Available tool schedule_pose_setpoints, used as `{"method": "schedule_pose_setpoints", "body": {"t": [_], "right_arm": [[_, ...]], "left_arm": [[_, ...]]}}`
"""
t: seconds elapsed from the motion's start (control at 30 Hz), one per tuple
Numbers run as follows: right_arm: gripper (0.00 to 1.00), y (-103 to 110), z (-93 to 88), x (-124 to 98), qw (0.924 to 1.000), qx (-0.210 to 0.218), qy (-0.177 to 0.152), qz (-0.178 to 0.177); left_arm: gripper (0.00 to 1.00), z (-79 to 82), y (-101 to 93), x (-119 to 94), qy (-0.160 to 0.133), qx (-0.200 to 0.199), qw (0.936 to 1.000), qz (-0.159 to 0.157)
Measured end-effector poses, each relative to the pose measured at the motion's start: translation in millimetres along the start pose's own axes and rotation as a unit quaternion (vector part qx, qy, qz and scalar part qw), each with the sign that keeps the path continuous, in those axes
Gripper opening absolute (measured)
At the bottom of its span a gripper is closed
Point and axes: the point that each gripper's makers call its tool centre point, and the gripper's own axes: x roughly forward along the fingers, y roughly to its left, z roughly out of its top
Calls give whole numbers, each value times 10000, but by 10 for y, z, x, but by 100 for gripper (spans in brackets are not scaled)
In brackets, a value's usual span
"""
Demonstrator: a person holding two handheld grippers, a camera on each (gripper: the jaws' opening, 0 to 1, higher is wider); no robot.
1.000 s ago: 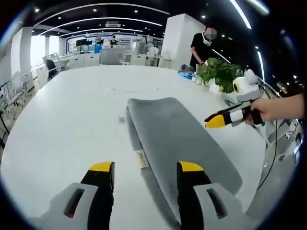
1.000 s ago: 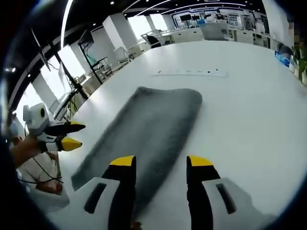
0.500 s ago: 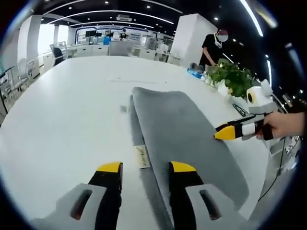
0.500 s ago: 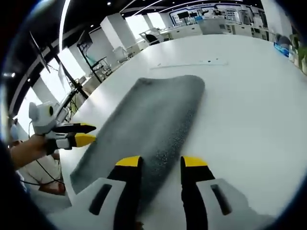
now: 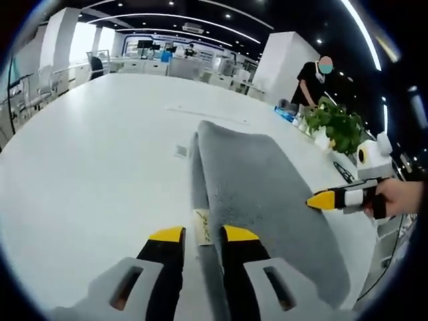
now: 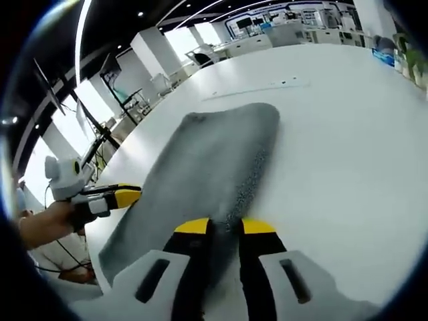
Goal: Fold the towel on the table until its edges align and the towel forms a compact rectangular stack.
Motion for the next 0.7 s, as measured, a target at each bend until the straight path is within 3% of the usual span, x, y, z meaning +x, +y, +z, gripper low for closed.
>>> {"method": "schedule_pose_setpoints", "body": {"t": [0.1,0.23,0.3,0.37,0.7], "right_arm": [[8,-13,-16,11,10000,91,-29,-26],[3,-59,-46,13,9999,117,-72,-66],[2,-63,-33,1,9998,140,-102,-107],[2,-122,-24,-10,9997,93,-111,-220],[2,-512,-85,-283,9985,177,-231,-471]], "left_arm": [[13,-35,-77,24,82,151,9998,-88],[10,-21,-112,63,109,509,9986,69],[4,20,-164,72,91,1066,9942,86],[3,-6,-255,88,121,1703,9853,72],[3,-84,-686,154,226,2054,9778,-332]]}}
